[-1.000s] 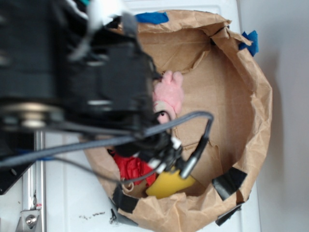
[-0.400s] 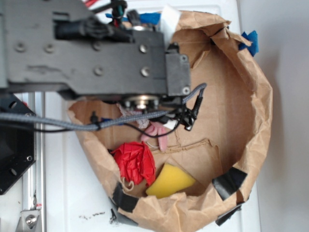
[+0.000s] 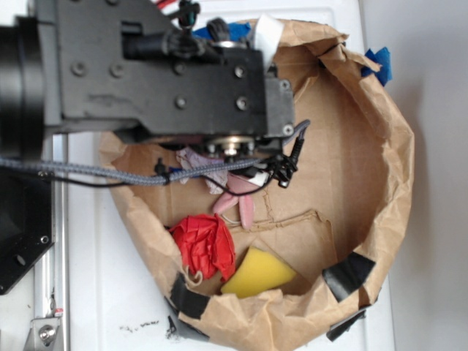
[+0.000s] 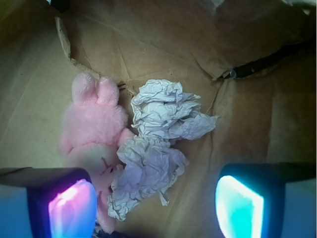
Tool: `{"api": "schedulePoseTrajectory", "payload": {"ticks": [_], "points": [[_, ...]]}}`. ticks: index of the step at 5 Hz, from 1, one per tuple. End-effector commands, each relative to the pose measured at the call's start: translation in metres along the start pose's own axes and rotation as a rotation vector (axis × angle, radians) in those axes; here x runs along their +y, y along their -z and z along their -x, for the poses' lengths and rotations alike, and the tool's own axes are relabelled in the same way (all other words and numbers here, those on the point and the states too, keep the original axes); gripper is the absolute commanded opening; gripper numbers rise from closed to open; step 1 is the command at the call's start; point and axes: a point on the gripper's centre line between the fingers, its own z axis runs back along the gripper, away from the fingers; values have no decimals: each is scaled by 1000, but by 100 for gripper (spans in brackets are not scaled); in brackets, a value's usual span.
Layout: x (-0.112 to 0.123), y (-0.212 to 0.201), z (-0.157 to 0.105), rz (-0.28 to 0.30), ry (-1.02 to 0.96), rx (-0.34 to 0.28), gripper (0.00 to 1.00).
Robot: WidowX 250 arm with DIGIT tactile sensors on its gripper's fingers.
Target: Grab the white paper.
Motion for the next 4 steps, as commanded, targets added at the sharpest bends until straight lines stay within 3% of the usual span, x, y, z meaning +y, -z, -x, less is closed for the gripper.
{"api": "schedulePoseTrajectory", "payload": {"ticks": [1, 2, 4], "points": [[10, -6, -10, 22, -32, -16, 100], [10, -6, -10, 22, -32, -16, 100], [-16, 18, -24, 10, -71, -33, 100]]}}
